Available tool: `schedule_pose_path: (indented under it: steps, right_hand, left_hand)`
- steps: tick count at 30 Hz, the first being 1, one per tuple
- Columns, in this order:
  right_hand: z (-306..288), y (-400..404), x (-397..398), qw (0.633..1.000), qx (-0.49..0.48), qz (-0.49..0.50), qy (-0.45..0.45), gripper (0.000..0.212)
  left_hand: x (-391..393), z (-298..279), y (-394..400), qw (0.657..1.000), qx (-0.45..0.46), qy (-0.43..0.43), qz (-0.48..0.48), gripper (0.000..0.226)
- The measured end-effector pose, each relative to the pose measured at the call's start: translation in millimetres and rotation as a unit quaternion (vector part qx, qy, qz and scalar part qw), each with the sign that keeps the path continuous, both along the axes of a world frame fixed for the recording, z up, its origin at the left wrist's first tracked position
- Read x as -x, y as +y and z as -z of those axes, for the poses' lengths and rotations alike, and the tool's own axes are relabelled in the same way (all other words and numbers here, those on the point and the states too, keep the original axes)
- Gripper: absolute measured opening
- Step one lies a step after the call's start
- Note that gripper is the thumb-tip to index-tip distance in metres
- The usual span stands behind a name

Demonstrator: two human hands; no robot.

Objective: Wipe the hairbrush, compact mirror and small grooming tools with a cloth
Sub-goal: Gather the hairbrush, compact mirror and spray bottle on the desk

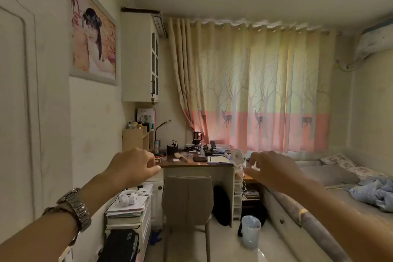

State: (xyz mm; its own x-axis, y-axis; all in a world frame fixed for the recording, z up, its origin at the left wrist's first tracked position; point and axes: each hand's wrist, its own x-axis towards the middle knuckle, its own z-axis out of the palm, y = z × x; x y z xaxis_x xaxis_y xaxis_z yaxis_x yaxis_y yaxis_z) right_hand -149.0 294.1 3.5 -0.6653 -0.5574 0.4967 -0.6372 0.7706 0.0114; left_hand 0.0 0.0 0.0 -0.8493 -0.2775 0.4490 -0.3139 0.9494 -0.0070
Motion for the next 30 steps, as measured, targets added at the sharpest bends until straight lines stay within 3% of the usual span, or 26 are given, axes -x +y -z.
schedule_pose_path:
  steps: [12, 30]
  right_hand:
    - [19, -38, 47, 1.000, -0.014, 0.001, 0.003, 0.028]
    - [30, -210, 218, 0.993, 0.012, 0.108, -0.055, 0.030]
  left_hand:
    - [55, 14, -36, 1.000, -0.007, -0.018, 0.016, 0.022]
    - [279, 16, -223, 0.989, -0.072, -0.039, 0.126, 0.021]
